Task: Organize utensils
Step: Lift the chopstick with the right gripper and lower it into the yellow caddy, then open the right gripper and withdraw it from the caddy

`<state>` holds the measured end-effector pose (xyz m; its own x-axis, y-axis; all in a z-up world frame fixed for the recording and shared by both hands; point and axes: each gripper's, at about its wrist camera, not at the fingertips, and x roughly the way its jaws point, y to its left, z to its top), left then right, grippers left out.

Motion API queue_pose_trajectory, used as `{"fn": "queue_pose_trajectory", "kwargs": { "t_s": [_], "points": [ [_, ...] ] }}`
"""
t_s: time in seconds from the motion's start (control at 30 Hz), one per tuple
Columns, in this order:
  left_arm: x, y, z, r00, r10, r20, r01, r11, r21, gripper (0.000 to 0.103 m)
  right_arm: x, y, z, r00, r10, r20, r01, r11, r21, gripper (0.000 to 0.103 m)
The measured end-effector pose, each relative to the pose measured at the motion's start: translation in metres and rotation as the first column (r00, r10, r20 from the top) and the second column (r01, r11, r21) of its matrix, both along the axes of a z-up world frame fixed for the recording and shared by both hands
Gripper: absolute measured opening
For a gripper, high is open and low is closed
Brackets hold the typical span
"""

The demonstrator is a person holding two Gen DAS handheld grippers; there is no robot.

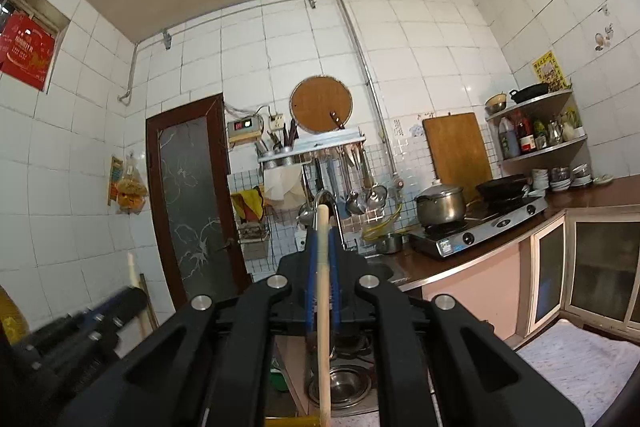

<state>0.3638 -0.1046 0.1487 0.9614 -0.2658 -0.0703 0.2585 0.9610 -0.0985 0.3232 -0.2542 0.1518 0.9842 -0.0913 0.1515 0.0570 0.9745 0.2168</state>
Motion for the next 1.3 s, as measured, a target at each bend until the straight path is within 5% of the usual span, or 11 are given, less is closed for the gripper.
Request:
{"fn": "queue_pose_trajectory", "kwargs": {
  "t_s": [0.37,0.43,0.5,0.73,0.93,1.1,1.3],
  "points": [
    [0.018,0.008,-0.058,0.989,0.030,-0.145,-0.026,0.999,0.029,0.007,0.014,0.009,-0.059,0.981,0.008,-0.194,-0.030,0.994,-0.109,0.007],
    [0.016,0.015,-0.054,0.981,0.040,-0.192,-0.036,0.999,0.028,0.029,0.008,0.009,-0.057,0.972,-0.023,-0.232,-0.008,0.991,-0.132,0.013],
    [0.006,0.024,-0.047,0.978,0.057,-0.200,-0.055,0.998,0.015,0.047,0.000,0.003,-0.052,0.968,-0.023,-0.249,-0.007,0.993,-0.119,0.067],
    [-0.052,0.066,-0.015,0.967,0.128,-0.220,-0.128,0.992,0.015,0.094,-0.058,-0.021,-0.023,0.946,-0.061,-0.317,0.041,0.997,-0.068,0.075],
    [-0.089,0.087,-0.036,0.928,0.150,-0.342,-0.137,0.989,0.062,0.098,-0.100,-0.021,-0.046,0.900,-0.080,-0.428,0.046,0.995,-0.090,0.081],
    [-0.110,0.094,-0.082,0.873,0.134,-0.469,-0.108,0.991,0.081,0.098,-0.128,-0.023,-0.082,0.851,-0.090,-0.518,0.061,0.996,-0.071,0.082],
    [-0.129,0.084,-0.128,0.839,0.135,-0.527,-0.083,0.989,0.121,0.098,-0.143,-0.019,-0.135,0.796,-0.092,-0.598,0.081,0.996,-0.046,0.082]
  ]
}}
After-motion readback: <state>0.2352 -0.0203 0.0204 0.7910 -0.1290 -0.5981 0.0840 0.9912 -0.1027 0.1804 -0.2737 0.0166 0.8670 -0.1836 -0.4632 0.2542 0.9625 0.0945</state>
